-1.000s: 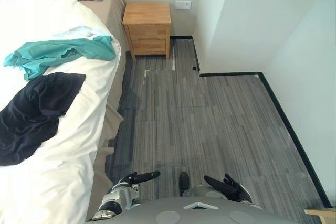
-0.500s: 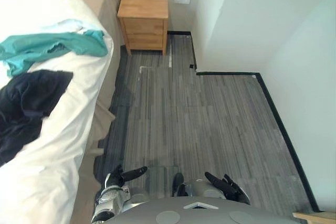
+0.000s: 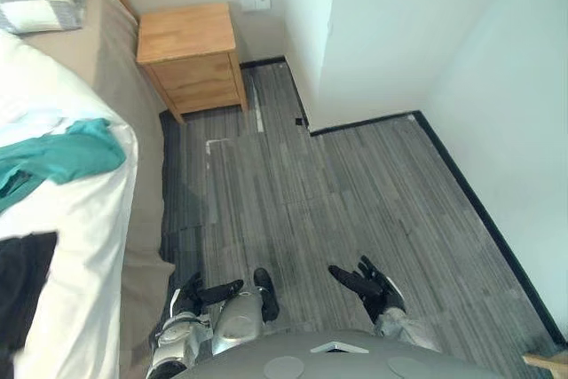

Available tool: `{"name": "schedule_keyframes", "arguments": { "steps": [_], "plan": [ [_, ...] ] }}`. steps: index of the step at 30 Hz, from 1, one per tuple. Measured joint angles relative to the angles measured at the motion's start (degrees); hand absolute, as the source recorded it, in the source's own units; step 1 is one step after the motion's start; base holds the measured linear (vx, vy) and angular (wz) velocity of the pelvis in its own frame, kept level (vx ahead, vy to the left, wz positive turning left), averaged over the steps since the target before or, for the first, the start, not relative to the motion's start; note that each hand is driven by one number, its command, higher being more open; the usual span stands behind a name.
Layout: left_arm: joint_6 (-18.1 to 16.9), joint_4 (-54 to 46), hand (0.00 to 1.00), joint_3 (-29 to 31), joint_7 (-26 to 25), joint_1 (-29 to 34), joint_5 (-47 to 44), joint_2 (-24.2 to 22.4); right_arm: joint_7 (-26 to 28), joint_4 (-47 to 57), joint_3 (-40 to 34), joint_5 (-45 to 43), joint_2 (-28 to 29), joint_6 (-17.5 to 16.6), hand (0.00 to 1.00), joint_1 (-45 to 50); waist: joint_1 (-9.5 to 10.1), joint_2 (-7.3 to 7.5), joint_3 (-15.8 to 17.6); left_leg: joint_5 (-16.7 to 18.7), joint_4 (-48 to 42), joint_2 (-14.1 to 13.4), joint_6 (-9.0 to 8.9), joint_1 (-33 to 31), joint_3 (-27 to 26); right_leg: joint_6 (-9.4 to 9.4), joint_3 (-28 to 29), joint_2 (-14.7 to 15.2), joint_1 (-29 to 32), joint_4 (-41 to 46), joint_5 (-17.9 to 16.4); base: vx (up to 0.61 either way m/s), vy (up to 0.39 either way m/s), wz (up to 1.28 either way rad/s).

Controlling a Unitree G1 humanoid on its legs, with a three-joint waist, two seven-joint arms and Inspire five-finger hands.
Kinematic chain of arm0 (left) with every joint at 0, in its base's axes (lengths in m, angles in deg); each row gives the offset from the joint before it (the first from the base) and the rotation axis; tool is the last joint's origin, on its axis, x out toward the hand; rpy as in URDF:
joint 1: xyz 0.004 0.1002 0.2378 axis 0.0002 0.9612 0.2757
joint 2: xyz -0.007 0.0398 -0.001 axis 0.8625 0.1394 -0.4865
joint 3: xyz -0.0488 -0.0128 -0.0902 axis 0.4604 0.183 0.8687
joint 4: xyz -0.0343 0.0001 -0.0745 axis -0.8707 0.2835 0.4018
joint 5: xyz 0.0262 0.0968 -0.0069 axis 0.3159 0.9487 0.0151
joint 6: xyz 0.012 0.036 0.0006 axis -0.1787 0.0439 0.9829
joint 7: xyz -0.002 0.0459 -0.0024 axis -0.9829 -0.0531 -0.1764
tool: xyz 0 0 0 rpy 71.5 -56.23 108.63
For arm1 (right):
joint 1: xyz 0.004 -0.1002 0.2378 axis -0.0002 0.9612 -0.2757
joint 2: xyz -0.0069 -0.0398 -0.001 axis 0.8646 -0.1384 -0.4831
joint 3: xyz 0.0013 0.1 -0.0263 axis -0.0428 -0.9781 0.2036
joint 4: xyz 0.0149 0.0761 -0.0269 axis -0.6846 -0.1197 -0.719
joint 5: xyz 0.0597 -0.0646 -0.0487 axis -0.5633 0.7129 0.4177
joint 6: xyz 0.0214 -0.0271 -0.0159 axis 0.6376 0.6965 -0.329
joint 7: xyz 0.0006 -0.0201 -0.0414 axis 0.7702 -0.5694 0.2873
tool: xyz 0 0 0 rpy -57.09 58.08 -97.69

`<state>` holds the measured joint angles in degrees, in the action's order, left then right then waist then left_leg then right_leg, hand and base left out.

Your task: Tidy up the quilt and then pick up the clothes from the bed and put them into the laundry hamper

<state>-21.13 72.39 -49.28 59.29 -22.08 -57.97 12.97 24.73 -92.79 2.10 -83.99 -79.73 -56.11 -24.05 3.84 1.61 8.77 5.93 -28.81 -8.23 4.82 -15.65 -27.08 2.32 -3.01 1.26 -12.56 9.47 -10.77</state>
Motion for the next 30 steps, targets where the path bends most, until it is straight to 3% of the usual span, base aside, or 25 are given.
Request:
{"name": "schedule_keyframes", "arguments": {
  "steps": [1, 2, 3, 4, 6, 8, 9, 11, 12, 13, 14, 15, 16, 17, 18, 19, 20, 21, 23, 24, 25, 26, 28, 29, 30],
  "plan": [
    [-0.16, 0.54, 1.00, -2.01, 0.53, -0.15, 1.93, 0.24, -0.05, -1.50, -1.96, 0.26, -0.59, 0.09, 1.00, 1.38, -0.08, -0.07, -1.43, -0.41, 3.63, 2.45, -0.91, 1.65, 4.78, 0.40, -1.54, 1.27, 1.84, 8.21, -0.96, 0.45, 0.150, -0.21],
    [-0.09, 1.07, 1.00, -3.65, 0.60, 0.09, 3.34, 0.16, -0.18, -2.34, -2.49, 0.23, -1.42, 0.22, 1.00, 1.54, -0.27, -1.46, -1.64, 1.67, 5.09, 2.60, -0.47, 3.46, 6.58, 0.41, -2.85, 1.02, 3.20, 14.55, -0.96, 0.54, 0.186, -0.02],
    [0.09, 2.48, 1.00, -5.46, 0.83, -0.06, 5.34, 1.63, -0.86, -3.71, -4.08, -0.88, -1.19, 0.75, 1.00, 0.74, -1.31, -0.63, -1.53, 6.14, 8.26, 5.46, -1.12, 8.51, 7.71, 2.33, -4.36, 4.33, 7.49, 28.91, 0.68, 0.54, 0.173, 0.00],
    [0.17, 3.75, 1.00, -6.99, 0.23, -0.27, 6.92, 3.15, -0.95, -3.87, -4.91, -1.28, -1.19, 0.67, 1.00, 0.84, -2.56, 0.88, -1.31, 6.46, 12.17, 8.15, -0.79, 13.36, 8.06, 2.88, -3.65, 7.00, 11.86, 40.26, 1.30, 0.49, 0.093, 0.05],
    [1.93, 5.77, 1.00, -8.37, -0.75, -1.73, 7.08, 3.81, -0.53, -3.40, -5.92, -1.78, -1.21, 0.67, 1.00, 1.53, -2.97, 1.43, -1.05, 7.42, 15.72, 9.42, -1.02, 17.89, 8.82, 1.45, -3.52, 6.69, 19.69, 45.75, -3.52, 0.46, 0.051, 0.23],
    [2.79, 7.09, 1.00, -9.23, -1.33, -3.58, 6.82, 4.01, -0.33, -2.95, -6.19, -1.77, -1.51, 0.44, 1.00, 2.65, -4.46, 0.86, 0.66, 9.15, 17.38, 9.00, -2.00, 22.30, 12.87, 0.70, -9.11, 6.57, 26.96, 38.35, -5.62, 0.52, -0.012, 0.85],
    [2.92, 7.14, 1.00, -9.18, -1.46, -3.69, 6.60, 3.74, -0.26, -2.95, -6.31, -1.85, -1.57, 0.49, 1.00, 3.44, -4.47, 0.38, 0.95, 9.48, 17.53, 8.48, -1.96, 23.35, 13.77, 0.82, -10.38, 6.43, 27.99, 34.28, -5.44, 0.51, -0.074, 1.06],
    [2.99, 7.12, 1.00, -7.96, -2.05, -3.39, 5.94, 2.86, -0.24, -1.65, -7.67, -4.04, -1.28, -0.21, 1.00, 4.78, -4.74, -0.60, 1.03, 11.41, 18.18, 7.16, -3.56, 25.81, 17.38, 1.68, -9.51, 4.40, 29.56, 18.75, -2.87, 0.64, -0.149, 1.04],
    [2.97, 7.11, 1.00, -6.75, -2.24, -3.34, 4.82, 2.59, -0.21, -1.13, -7.29, -3.80, -0.98, -0.61, 1.00, 4.79, -5.43, -0.73, 1.12, 13.01, 18.36, 6.39, -4.95, 27.51, 20.62, 1.61, -5.54, 3.19, 30.15, 9.46, 1.05, 0.79, -0.283, 1.35],
    [2.89, 7.01, 1.00, -5.19, -2.35, -3.23, 4.73, 2.01, -0.21, -0.98, -6.64, -3.75, -1.24, -0.62, 1.00, 4.80, -5.58, -0.85, 1.14, 14.90, 18.39, 5.35, -6.19, 29.54, 23.43, 1.41, -3.04, 2.67, 30.30, 7.00, 4.77, 0.69, -0.308, 1.42],
    [2.85, 7.01, 1.00, -4.47, -2.39, -3.00, 4.72, 1.66, -0.31, -0.98, -6.10, -3.75, -1.49, -0.61, 1.00, 4.82, -5.61, -1.04, 1.06, 15.71, 18.32, 4.53, -6.99, 30.71, 24.58, 1.23, -2.83, 2.31, 29.94, 8.30, 7.46, 0.73, -0.366, 1.39],
    [2.51, 6.64, 1.00, -3.23, -2.52, -1.99, 4.55, 1.06, -0.89, -1.02, -5.13, -3.58, -2.14, -0.09, 1.00, 4.75, -5.49, -1.39, 1.19, 16.47, 15.93, 3.33, -8.20, 32.14, 26.08, -0.40, -3.41, 2.13, 28.31, 11.22, 10.91, 0.58, -0.295, 0.94],
    [2.47, 5.88, 1.00, -2.53, -2.90, -1.72, 4.53, 0.04, -1.09, -0.99, -4.70, -3.24, -3.16, 0.42, 1.00, 4.00, -4.90, -2.56, 1.42, 16.16, 12.33, 2.07, -8.63, 31.22, 25.90, -1.17, -5.06, 1.71, 27.67, 13.12, 9.79, 0.67, -0.366, 0.92],
    [2.41, 4.33, 1.00, -1.00, -2.76, -1.40, 4.36, -0.77, -1.71, -0.67, -3.75, -3.18, -3.94, 0.73, 1.00, 3.23, -4.08, -3.22, 1.78, 13.52, -0.11, 0.68, -8.66, 26.22, 25.02, -1.80, -6.75, 1.73, 25.35, 13.86, 6.76, 0.49, -0.307, 0.63],
    [2.26, 3.66, 1.00, -0.08, -2.40, -1.18, 4.41, -1.62, -1.63, -0.11, -3.31, -2.80, -4.63, 0.83, 1.00, 2.95, -3.78, -3.62, 2.17, 8.63, -11.51, -1.04, -8.54, 21.61, 24.05, -2.42, -8.06, 1.66, 21.79, 12.26, 5.10, 0.60, -0.379, 0.78],
    [1.41, 3.16, 1.00, 1.28, -2.07, -0.27, 4.18, -2.57, -1.45, 0.52, -2.53, -1.30, -5.76, 1.09, 1.00, 2.76, -3.30, -4.92, 2.98, 5.52, -23.03, -4.58, -8.72, 16.50, 21.89, -2.88, -9.63, 1.20, 16.32, 9.23, 3.83, 0.71, -0.404, 0.69],
    [0.01, 1.97, 1.00, 3.31, -1.46, 0.55, 2.71, -4.02, -1.43, 0.64, -2.46, -0.94, -6.35, 1.39, 1.00, 2.54, -2.55, -5.62, 3.04, 7.85, -27.46, -7.02, -9.39, 12.77, 18.20, -3.25, -10.87, 1.02, 11.70, 6.23, 3.57, 0.70, -0.378, 0.53],
    [-0.33, 1.08, 1.00, 3.17, -1.28, 0.88, 2.54, -4.39, -1.40, 0.67, -2.48, -0.83, -6.39, 1.48, 1.00, 2.57, -2.19, -5.72, 2.85, 8.88, -27.79, -7.64, -9.46, 11.41, 15.83, -3.28, -11.46, 1.19, 9.37, 4.46, 3.56, 0.64, -0.339, 0.43],
    [-0.48, -0.49, 1.00, 2.98, 0.00, 1.15, 2.41, -3.89, -0.73, 1.24, -1.98, 1.10, -5.61, 1.69, 1.00, 1.77, -1.95, -4.92, 2.68, 10.65, -22.79, -7.94, -8.81, 8.29, 7.33, -2.70, -14.87, 2.59, 3.09, -1.00, 3.19, 0.41, -0.219, 0.46],
    [-0.46, -0.78, 1.00, 2.10, 0.94, 1.11, 2.34, -3.45, 0.36, 1.79, -0.70, 1.15, -5.12, 1.61, 1.00, 1.51, -2.16, -4.26, 2.31, 10.68, -16.47, -7.48, -8.34, 6.41, -0.04, -1.09, -17.68, 3.46, -0.30, -4.29, 2.14, 0.44, -0.201, 0.83],
    [-0.28, -0.68, 1.00, 1.45, 1.63, 0.94, 2.30, -2.74, 0.93, 1.44, 0.36, 1.25, -4.94, 1.71, 1.00, 1.17, -2.70, -4.08, 2.20, 9.56, -8.51, -6.57, -6.52, 5.75, -8.21, 0.30, -21.12, 3.67, -3.39, -6.62, 1.23, 0.45, -0.187, 1.01],
    [-0.07, -0.53, 1.00, 0.66, 1.78, 0.79, 2.28, -2.36, 0.97, 1.18, 0.55, 1.21, -4.98, 1.77, 1.00, 1.16, -2.80, -4.02, 2.17, 8.50, -4.27, -5.78, -5.05, 5.82, -12.69, 1.17, -22.92, 3.69, -4.84, -7.36, 0.68, 0.48, -0.154, 1.28],
    [0.28, 0.08, 1.00, -0.89, 1.77, 0.52, 1.31, -2.18, 0.82, 0.37, 0.37, 1.16, -4.84, 2.01, 1.00, 0.93, -2.56, -3.96, 2.02, 4.11, 8.64, -0.85, 2.72, 5.87, -25.27, 4.35, -28.29, 3.16, -9.21, -6.79, -2.51, 0.51, -0.087, 1.27],
    [0.37, 0.39, 1.00, -0.57, 2.00, 0.53, -0.09, -1.89, 0.69, -0.30, 0.34, 1.17, -4.73, 2.02, 1.00, 0.64, -2.28, -3.09, 1.91, 3.79, 9.40, 0.50, 7.98, 6.13, -24.90, 4.61, -28.64, 3.78, -9.72, -5.52, -3.72, 0.55, -0.033, 1.12],
    [1.24, 0.90, 1.00, -0.99, 2.90, 0.58, -0.50, -0.27, 0.23, -1.85, 0.39, 1.34, -4.18, 2.02, 1.00, -0.16, -2.50, -0.97, 0.27, 5.17, 11.51, 4.11, 7.65, 6.11, -22.44, 4.47, -29.79, 6.00, -8.09, -0.02, -4.81, 0.57, -0.003, 1.14]
  ]
}}
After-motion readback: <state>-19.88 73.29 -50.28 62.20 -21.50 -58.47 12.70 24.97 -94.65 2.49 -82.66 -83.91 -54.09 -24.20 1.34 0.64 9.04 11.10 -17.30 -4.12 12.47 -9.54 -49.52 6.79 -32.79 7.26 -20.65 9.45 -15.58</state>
